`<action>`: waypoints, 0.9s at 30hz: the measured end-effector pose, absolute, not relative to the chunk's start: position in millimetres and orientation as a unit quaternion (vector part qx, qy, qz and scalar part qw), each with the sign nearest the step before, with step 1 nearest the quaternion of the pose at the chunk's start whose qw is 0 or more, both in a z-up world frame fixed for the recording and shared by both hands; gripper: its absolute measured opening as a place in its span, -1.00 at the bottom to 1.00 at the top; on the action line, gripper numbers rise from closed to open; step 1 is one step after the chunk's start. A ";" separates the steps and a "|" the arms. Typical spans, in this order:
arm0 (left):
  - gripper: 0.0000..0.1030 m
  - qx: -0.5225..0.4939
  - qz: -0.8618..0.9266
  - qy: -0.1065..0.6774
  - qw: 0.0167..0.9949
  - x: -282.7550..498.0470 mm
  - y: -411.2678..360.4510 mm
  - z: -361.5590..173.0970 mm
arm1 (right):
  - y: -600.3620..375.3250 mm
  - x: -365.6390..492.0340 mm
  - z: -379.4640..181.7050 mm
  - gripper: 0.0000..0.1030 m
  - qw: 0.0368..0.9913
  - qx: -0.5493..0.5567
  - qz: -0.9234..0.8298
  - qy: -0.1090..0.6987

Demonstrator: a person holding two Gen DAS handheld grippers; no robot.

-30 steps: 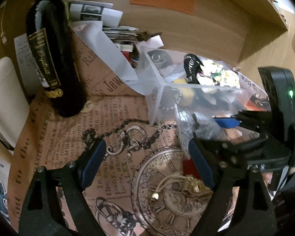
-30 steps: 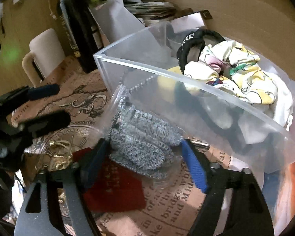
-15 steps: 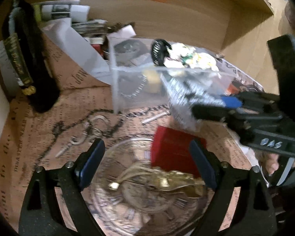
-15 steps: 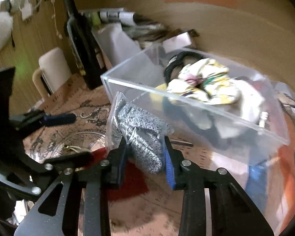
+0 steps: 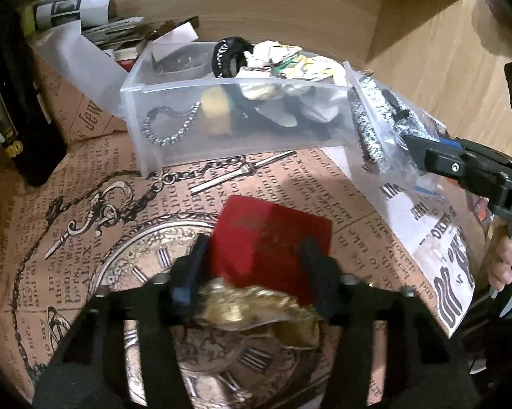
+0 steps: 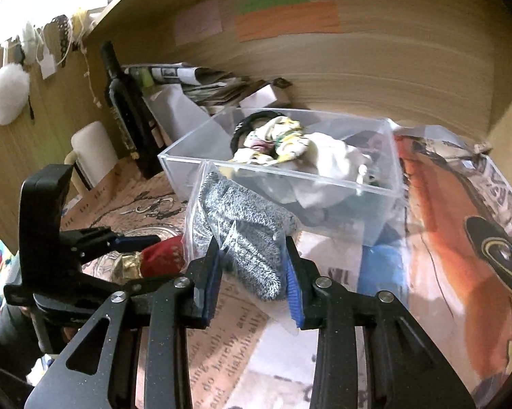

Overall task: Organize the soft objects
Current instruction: 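Carry the bagged glove and red pouch into the clear bin and release both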

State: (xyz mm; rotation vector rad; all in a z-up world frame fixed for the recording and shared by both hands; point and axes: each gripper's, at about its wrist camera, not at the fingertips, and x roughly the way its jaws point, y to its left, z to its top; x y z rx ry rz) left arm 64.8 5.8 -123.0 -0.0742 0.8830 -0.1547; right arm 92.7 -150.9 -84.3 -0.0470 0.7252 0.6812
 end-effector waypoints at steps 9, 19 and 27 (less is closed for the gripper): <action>-0.47 -0.044 -0.078 0.410 0.908 61.1 0.7 -109.9 | -165.8 89.9 -79.2 -0.41 0.887 -0.009 0.318 0.335; -0.47 -0.038 -0.066 0.329 0.941 59.6 0.2 -55.5 | -176.7 92.0 -58.4 -0.41 0.904 -0.005 0.305 0.300; -0.47 -0.044 -0.050 0.272 0.960 79.5 16.1 -18.2 | -181.1 101.1 -37.1 -0.41 0.918 -0.002 0.294 0.266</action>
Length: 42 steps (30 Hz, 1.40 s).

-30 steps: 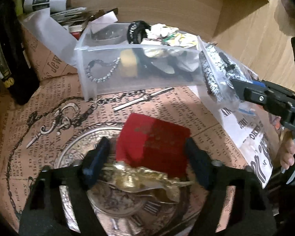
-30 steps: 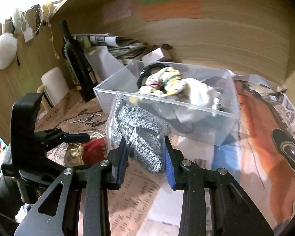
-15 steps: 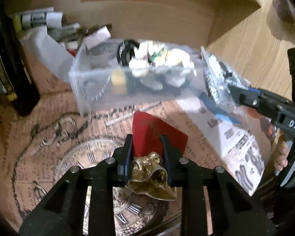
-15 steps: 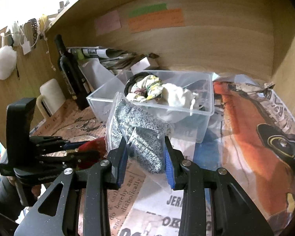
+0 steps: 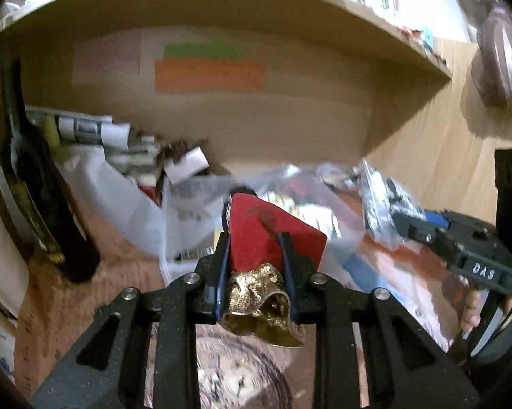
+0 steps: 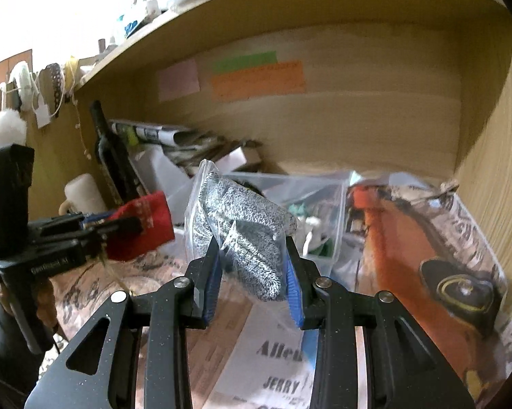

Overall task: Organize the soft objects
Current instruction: 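Carry the bagged glove and red pouch into the clear bin and release both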

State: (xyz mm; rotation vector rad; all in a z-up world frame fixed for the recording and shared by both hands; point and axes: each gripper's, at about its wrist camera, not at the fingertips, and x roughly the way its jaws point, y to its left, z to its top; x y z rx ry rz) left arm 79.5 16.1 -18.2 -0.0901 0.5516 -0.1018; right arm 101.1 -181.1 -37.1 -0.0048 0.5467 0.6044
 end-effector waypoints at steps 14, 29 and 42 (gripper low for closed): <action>-0.47 -0.060 -0.017 0.246 0.967 143.5 36.7 -6.8 | -165.5 146.6 -19.7 -0.41 0.930 -0.016 0.279 0.240; -0.47 -0.073 0.009 0.316 0.946 193.7 54.2 -58.0 | -146.1 211.4 -55.2 -0.41 0.917 -0.029 0.254 0.305; -0.05 -0.048 0.024 0.334 0.941 202.6 48.7 -79.0 | -136.4 224.4 -81.8 -0.34 0.904 -0.050 0.241 0.350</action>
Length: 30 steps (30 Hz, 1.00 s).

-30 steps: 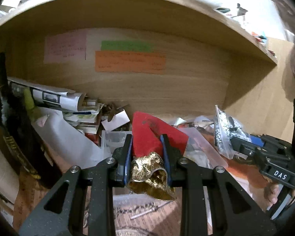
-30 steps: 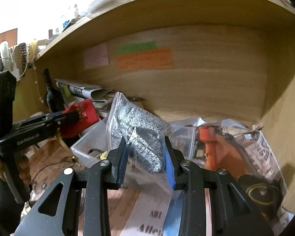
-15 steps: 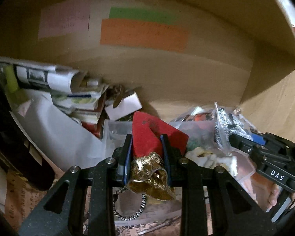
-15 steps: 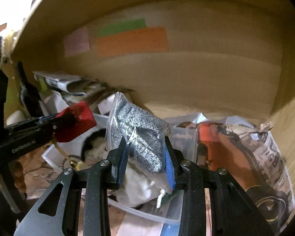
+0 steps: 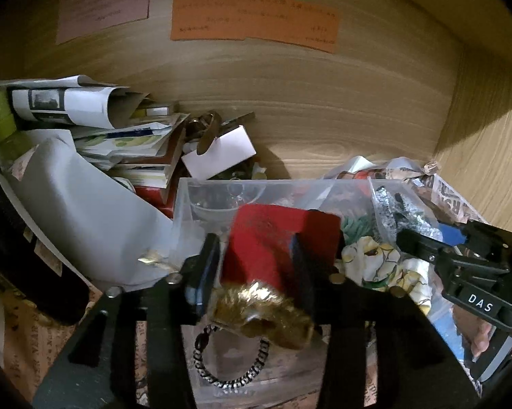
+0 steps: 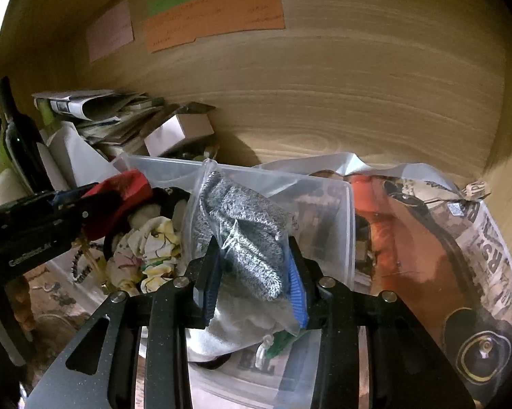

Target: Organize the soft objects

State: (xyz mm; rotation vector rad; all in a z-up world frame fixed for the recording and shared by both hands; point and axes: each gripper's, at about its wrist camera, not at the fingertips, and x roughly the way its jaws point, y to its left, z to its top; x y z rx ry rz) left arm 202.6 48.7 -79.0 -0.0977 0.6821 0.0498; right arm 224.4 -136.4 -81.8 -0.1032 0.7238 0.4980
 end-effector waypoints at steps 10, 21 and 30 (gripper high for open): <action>0.17 -0.038 0.016 0.290 0.956 170.2 45.3 -48.7 | -139.2 210.0 -59.7 0.08 0.917 -0.055 0.237 0.317; 0.24 -0.028 -0.004 0.207 0.978 112.5 32.0 -1.5 | -148.5 154.9 -4.7 0.11 0.934 -0.039 0.267 0.235; 0.54 -0.017 -0.019 0.156 0.987 67.8 17.2 19.8 | -156.8 107.2 26.0 0.31 0.943 -0.024 0.282 0.173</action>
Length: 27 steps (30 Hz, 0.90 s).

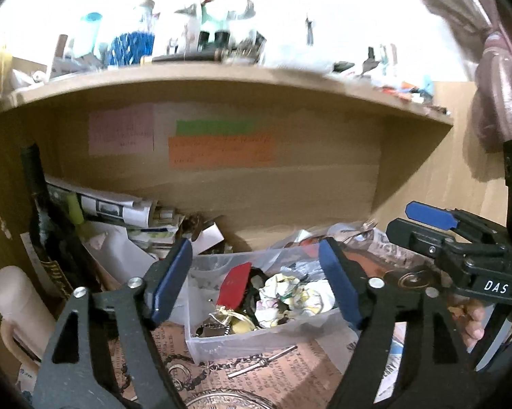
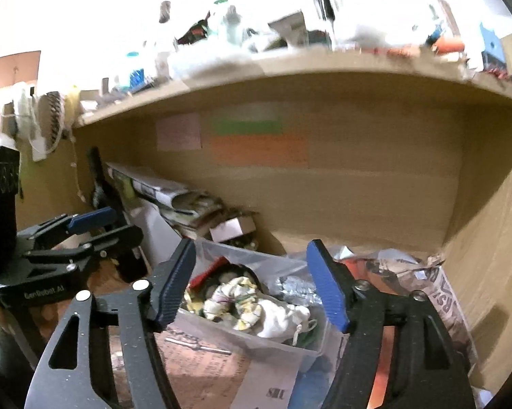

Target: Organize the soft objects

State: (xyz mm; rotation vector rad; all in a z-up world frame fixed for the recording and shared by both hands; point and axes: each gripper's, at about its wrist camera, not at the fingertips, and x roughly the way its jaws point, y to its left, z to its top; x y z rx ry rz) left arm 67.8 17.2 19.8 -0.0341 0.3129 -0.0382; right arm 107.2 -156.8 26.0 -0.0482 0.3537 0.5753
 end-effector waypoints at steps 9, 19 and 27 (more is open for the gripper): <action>0.94 -0.011 -0.020 0.126 0.992 34.1 7.6 28.7 | -163.6 81.6 31.9 0.61 0.948 -0.009 0.280 0.149; 1.00 -0.011 -0.016 0.123 0.992 23.8 2.7 26.8 | -165.9 61.1 34.6 0.99 0.952 -0.005 0.274 0.133; 1.00 -0.013 -0.012 0.126 0.992 24.5 2.6 23.7 | -165.3 58.4 34.4 1.00 0.954 -0.005 0.271 0.132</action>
